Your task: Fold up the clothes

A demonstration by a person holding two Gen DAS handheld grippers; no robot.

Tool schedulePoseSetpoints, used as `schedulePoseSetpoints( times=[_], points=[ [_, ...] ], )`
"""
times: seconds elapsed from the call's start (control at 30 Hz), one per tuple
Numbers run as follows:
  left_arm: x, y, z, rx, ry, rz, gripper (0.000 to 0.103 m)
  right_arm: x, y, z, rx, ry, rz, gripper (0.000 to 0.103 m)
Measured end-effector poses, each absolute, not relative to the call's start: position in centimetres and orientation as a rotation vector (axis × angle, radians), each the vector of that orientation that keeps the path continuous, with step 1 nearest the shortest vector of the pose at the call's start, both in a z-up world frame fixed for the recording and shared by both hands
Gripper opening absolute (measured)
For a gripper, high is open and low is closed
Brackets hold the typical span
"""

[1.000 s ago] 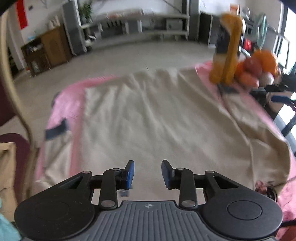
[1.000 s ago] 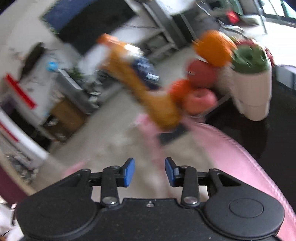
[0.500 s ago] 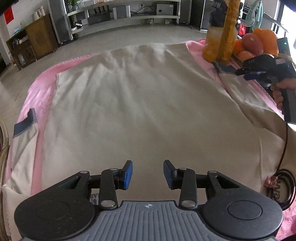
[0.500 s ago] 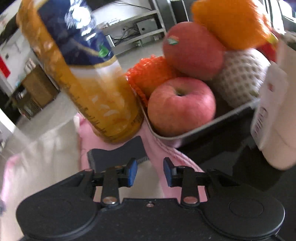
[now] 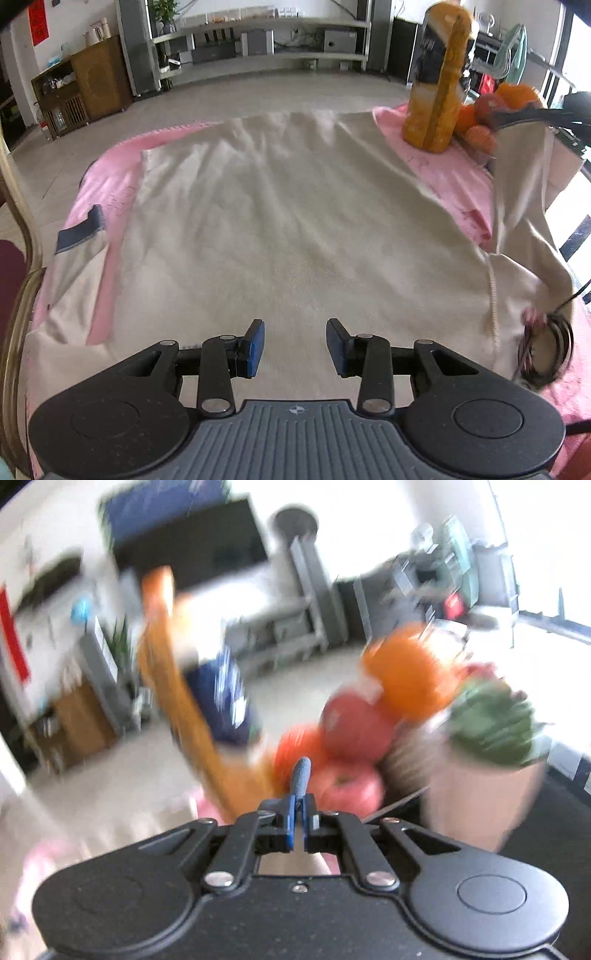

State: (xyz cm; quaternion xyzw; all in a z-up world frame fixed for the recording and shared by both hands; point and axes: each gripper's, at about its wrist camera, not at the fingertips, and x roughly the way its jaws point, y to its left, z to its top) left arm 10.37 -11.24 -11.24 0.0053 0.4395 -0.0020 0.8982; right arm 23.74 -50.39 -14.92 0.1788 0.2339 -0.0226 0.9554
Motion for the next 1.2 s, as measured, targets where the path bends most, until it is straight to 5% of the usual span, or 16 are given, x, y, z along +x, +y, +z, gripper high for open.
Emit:
schedulePoseSetpoints(
  times=[0.13,0.7,0.83,1.1,1.2],
  points=[
    [8.7,-11.5,-10.2,-0.025,0.903,-0.026,0.037,17.5,-55.3,-11.8,0.468,0.320,-0.169,0.004],
    [9.0,-17.8,-11.3,0.049,0.939,-0.126,0.037,18.0,-67.5,-17.2,0.588,0.330,-0.410,0.005],
    [8.9,-18.8,-11.9,0.054,0.960,-0.147,0.037,17.9,-67.6,-18.9,0.573,0.496,-0.493,0.026],
    [5.5,-18.2,-10.1,0.029,0.960,-0.237,0.037,14.1,-64.9,-14.3,0.660,0.545,-0.336,0.029],
    [3.7,-17.4,-8.9,0.036,0.938,-0.272,0.036,11.9,-62.6,-12.6,0.756,0.573,-0.131,0.040]
  ],
)
